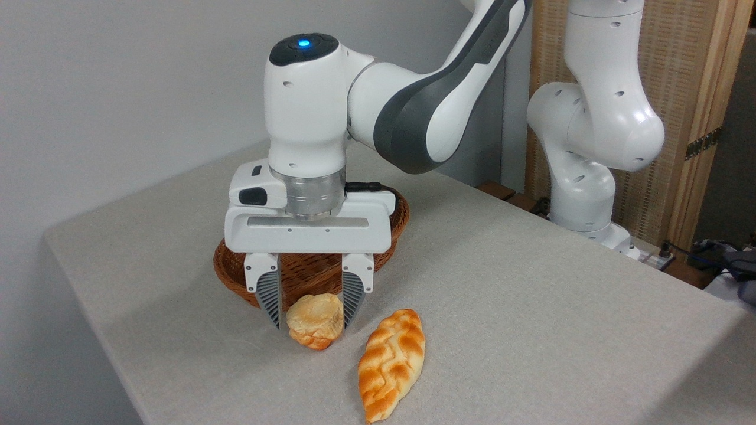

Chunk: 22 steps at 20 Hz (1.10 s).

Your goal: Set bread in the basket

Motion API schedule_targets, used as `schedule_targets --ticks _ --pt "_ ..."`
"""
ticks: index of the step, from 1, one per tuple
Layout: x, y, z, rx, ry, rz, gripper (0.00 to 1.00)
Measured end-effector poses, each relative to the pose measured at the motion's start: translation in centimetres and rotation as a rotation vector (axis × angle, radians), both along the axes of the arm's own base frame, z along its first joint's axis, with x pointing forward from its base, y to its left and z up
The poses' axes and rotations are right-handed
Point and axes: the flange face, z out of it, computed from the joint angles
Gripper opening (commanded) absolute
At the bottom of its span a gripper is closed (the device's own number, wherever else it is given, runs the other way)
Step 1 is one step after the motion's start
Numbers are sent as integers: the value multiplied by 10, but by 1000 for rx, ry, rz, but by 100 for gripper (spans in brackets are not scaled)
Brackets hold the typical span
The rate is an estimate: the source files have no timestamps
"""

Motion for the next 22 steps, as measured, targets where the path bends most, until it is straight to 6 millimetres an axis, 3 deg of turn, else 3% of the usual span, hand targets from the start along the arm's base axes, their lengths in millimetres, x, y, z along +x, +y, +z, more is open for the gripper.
schedule_targets --ticks 11,12,16,20,22 --pt "0 -11 -28 23 48 -30 99" --pt "1 -12 -28 28 47 -38 96" --pt "1 -15 -28 53 43 -81 64" --pt "1 -16 -28 57 42 -90 54" --pt "1 -16 -28 57 41 -90 54"
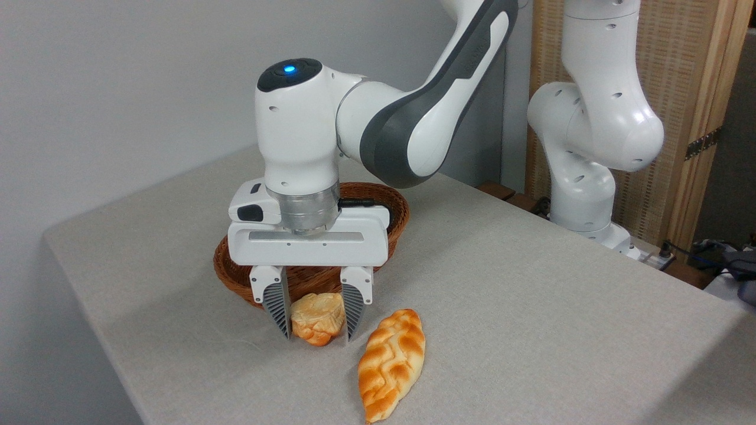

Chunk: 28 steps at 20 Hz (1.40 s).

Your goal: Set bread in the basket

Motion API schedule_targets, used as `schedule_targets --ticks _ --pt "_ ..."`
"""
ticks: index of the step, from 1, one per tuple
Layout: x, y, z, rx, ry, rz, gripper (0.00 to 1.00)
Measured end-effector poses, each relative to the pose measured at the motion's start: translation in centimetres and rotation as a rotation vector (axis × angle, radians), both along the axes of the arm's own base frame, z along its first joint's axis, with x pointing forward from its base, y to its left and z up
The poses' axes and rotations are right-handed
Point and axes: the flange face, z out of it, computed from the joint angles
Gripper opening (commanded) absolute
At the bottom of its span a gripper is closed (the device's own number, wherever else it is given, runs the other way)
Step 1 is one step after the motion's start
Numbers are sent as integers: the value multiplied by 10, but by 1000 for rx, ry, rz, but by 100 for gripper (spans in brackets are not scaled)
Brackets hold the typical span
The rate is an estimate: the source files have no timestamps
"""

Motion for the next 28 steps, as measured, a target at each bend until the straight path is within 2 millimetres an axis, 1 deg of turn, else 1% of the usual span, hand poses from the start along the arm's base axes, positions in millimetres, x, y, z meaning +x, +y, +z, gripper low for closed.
schedule_targets --ticks 8,10,12,18,20,22,25,28 --pt "1 0 2 1 -6 -15 52" --pt "1 0 2 2 -6 -24 49" --pt "1 0 2 3 -8 -31 49" --pt "1 10 12 5 -28 -52 50" --pt "0 13 16 4 -34 -46 52" --pt "0 23 21 3 -44 -29 52" --pt "-2 42 34 1 -68 -2 52" --pt "-4 51 47 -2 -92 13 52"
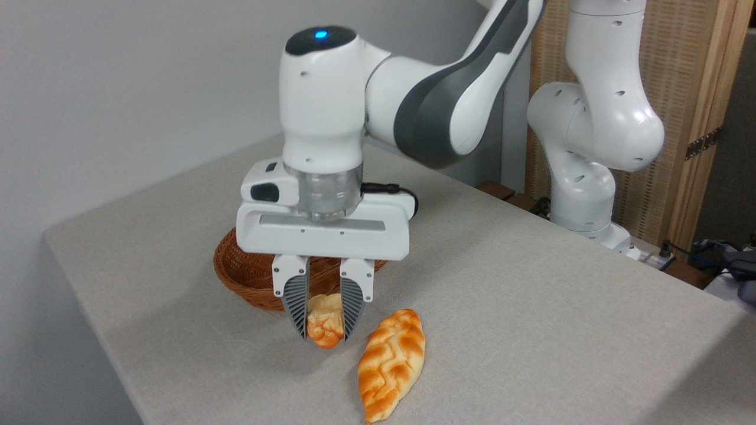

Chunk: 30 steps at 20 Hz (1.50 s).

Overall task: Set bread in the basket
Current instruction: 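Carry the round roll over the wicker basket and release it inside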

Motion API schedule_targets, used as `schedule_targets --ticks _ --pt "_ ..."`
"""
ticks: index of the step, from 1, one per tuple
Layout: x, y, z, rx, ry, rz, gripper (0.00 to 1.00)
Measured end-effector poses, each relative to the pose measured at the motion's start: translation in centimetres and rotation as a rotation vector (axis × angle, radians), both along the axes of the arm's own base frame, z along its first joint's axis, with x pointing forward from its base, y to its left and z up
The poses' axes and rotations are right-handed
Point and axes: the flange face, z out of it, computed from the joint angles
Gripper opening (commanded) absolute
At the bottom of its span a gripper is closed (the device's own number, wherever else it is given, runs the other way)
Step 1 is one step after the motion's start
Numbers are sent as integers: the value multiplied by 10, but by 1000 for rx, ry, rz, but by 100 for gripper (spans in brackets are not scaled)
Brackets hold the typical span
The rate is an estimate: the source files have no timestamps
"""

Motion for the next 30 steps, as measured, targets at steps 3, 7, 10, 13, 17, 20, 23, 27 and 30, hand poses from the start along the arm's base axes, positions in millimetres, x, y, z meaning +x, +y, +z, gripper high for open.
schedule_targets --ticks 3,7,10,13,17,20,23,27,30 --pt "-3 -2 16 -4 -29 -4 53" --pt "0 -21 36 -36 -69 -22 53" --pt "2 -38 48 -58 -86 -40 55" --pt "1 -63 57 -66 -78 -83 58" --pt "-7 -105 55 -63 -39 -157 89" --pt "-11 -125 54 -61 -29 -192 100" --pt "-19 -152 50 -55 1 -245 100" --pt "-26 -180 42 -48 28 -302 100" --pt "-30 -193 41 -30 30 -337 100"
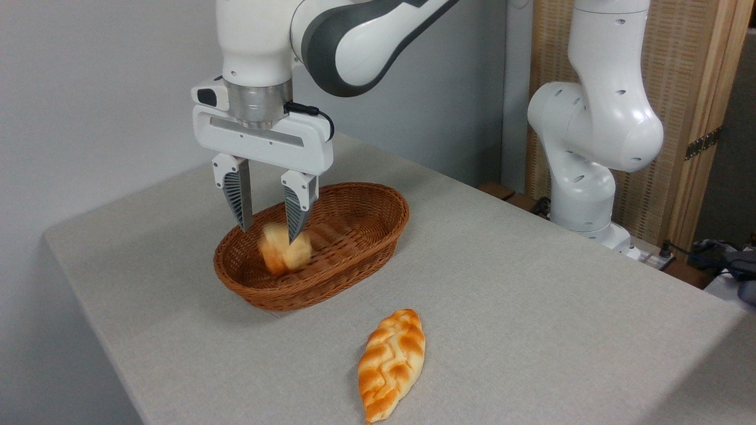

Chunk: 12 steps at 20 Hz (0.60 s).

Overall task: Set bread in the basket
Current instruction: 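Carry the round roll over the wicker basket and release it inside, then raise the open gripper up out of the basket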

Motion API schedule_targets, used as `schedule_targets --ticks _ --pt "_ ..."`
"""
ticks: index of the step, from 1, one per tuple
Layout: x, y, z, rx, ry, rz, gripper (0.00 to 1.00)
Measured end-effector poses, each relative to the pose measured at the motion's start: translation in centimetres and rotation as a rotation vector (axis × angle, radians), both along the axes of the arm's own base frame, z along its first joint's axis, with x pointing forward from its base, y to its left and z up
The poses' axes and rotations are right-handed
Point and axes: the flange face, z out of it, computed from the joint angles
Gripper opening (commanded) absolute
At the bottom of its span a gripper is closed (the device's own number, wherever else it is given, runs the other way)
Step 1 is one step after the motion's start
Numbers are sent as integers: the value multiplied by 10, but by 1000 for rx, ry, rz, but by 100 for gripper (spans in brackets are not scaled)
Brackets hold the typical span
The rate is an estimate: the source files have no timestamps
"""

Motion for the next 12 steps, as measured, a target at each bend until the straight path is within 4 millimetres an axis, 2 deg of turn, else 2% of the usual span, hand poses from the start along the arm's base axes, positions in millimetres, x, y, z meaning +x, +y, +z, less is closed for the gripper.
schedule_targets --ticks 7,12 --pt "-2 -5 0 23 -15 -98 100" --pt "2 8 1 70 -38 -214 100"
